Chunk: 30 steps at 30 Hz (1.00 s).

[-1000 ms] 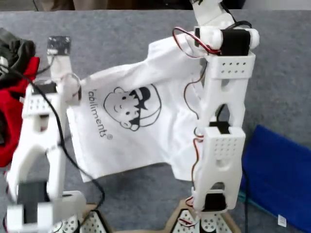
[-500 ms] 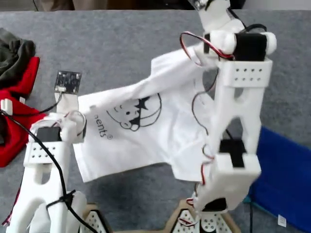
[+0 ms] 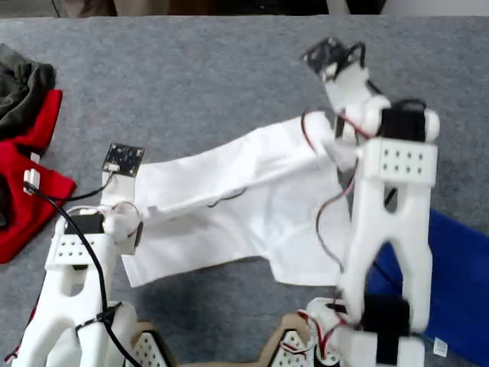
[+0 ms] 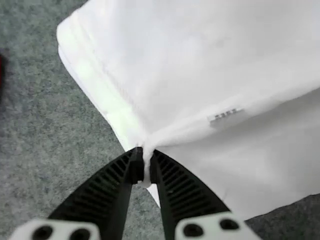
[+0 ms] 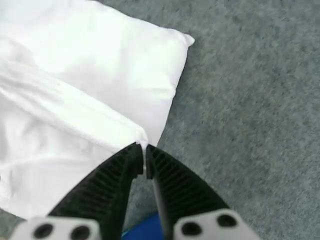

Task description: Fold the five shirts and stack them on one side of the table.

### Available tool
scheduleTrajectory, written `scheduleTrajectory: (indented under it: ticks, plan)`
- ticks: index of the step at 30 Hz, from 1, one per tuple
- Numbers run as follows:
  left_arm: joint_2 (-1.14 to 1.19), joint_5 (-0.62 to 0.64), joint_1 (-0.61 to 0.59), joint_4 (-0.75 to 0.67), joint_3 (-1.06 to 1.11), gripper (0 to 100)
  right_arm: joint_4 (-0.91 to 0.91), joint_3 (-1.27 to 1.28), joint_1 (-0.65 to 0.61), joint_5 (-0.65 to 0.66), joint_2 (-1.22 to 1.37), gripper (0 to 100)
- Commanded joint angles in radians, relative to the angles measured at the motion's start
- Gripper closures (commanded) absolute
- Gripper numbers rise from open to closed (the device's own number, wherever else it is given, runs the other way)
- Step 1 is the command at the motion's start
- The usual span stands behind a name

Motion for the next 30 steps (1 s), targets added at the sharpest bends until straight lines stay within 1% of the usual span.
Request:
scheduleTrajectory:
  ticks: [1, 5, 8, 12, 18, 20, 24, 27, 30]
  plan:
    - [-0.022, -0.038, -0.029, 0.020, -0.009, 98, -0.101, 0.214, 0.058, 0.017, -0.137, 99.4]
    - [-0.022, -0.040, 0.018, 0.098, 0.005, 98, -0.146, 0.321, 0.153, 0.032, -0.156, 99.4]
    - [-0.042, -0.038, 0.023, 0.110, 0.031, 98, -0.155, 0.358, 0.206, 0.055, -0.166, 99.4]
    - [-0.137, -0.043, 0.025, 0.163, 0.054, 98, -0.147, 0.438, 0.216, 0.126, -0.217, 99.4]
    - [-0.308, -0.080, 0.023, 0.230, 0.112, 98, -0.150, 0.599, 0.222, 0.172, -0.348, 99.4]
    - [-0.341, -0.114, 0.028, 0.249, 0.114, 98, -0.153, 0.631, 0.223, 0.170, -0.378, 99.4]
    - [-0.371, -0.170, 0.025, 0.284, 0.115, 98, -0.149, 0.651, 0.274, 0.180, -0.392, 99.4]
    - [-0.371, -0.233, 0.011, 0.310, 0.112, 98, -0.144, 0.657, 0.331, 0.229, -0.397, 99.4]
    - [-0.371, -0.264, 0.012, 0.324, 0.115, 98, -0.123, 0.685, 0.364, 0.278, -0.397, 99.4]
